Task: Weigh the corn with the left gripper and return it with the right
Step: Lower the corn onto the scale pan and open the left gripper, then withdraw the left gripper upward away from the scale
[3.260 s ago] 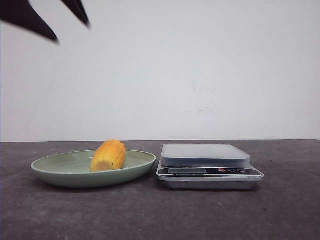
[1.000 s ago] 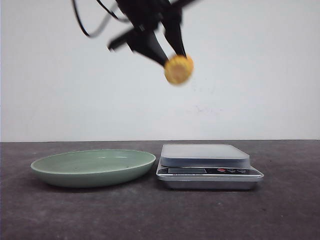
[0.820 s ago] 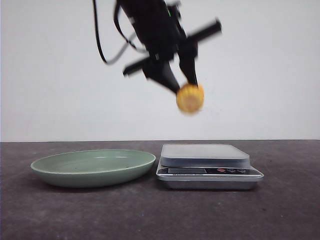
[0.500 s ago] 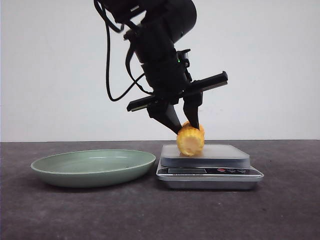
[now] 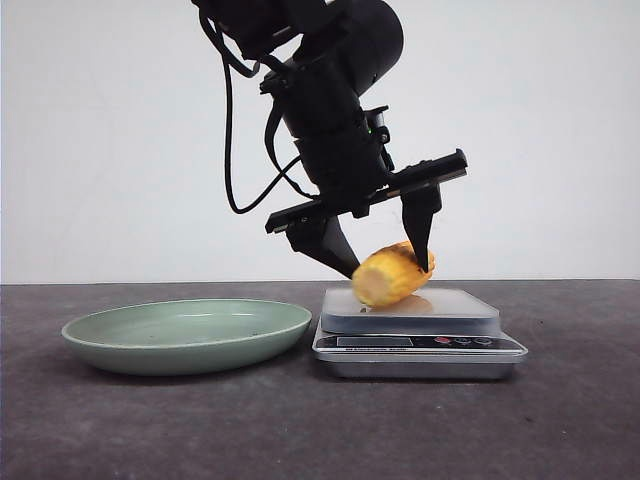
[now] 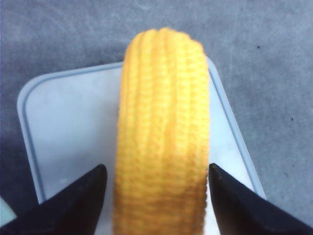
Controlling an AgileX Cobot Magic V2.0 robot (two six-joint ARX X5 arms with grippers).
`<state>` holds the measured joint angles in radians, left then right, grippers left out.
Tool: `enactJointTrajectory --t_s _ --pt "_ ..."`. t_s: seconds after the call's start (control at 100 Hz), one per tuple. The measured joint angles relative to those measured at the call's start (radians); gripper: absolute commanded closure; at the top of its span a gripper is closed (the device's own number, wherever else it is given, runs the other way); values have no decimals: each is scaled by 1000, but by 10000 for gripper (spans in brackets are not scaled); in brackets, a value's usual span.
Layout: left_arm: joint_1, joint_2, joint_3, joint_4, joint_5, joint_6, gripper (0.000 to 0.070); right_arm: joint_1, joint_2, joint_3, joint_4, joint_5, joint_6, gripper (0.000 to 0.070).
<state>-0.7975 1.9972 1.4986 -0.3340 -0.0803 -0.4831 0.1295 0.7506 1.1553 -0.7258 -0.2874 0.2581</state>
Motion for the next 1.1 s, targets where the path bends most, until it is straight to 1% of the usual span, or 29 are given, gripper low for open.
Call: enactJointTrajectory --t_s 0.25,0.32,0.37,0.52,0.71,0.75,0.84,0.89,0.96,1.03,1.1 --pt "-9 -35 6 1 -6 32 292 0 0 0 0 0 0 125" --pt "-10 -88 6 1 -30 51 287 0 0 0 0 0 0 125" --pt "-10 -137 10 1 -49 68 257 0 0 0 0 0 0 125" --pt "-3 -310 26 -26 -100 142 257 0 0 0 -2 0 0 126" --pt "38 -561 26 -153 -136 238 260 0 6 0 -5 -4 0 126" --pt "47 -623 26 -190 -155 254 261 3 13 1 -2 -5 0 126" --pt "58 -774 26 -280 -223 287 260 18 40 3 6 -16 0 126" --pt "60 -858 27 -340 -269 303 260 36 63 3 20 -31 0 126" --pt "60 -967 32 -429 -338 316 260 74 103 4 52 -32 0 126" --pt "61 -1061 33 -513 -395 321 260 126 150 4 97 -16 1 125" --pt "61 -1142 33 -599 -439 323 260 187 202 3 148 27 8 125"
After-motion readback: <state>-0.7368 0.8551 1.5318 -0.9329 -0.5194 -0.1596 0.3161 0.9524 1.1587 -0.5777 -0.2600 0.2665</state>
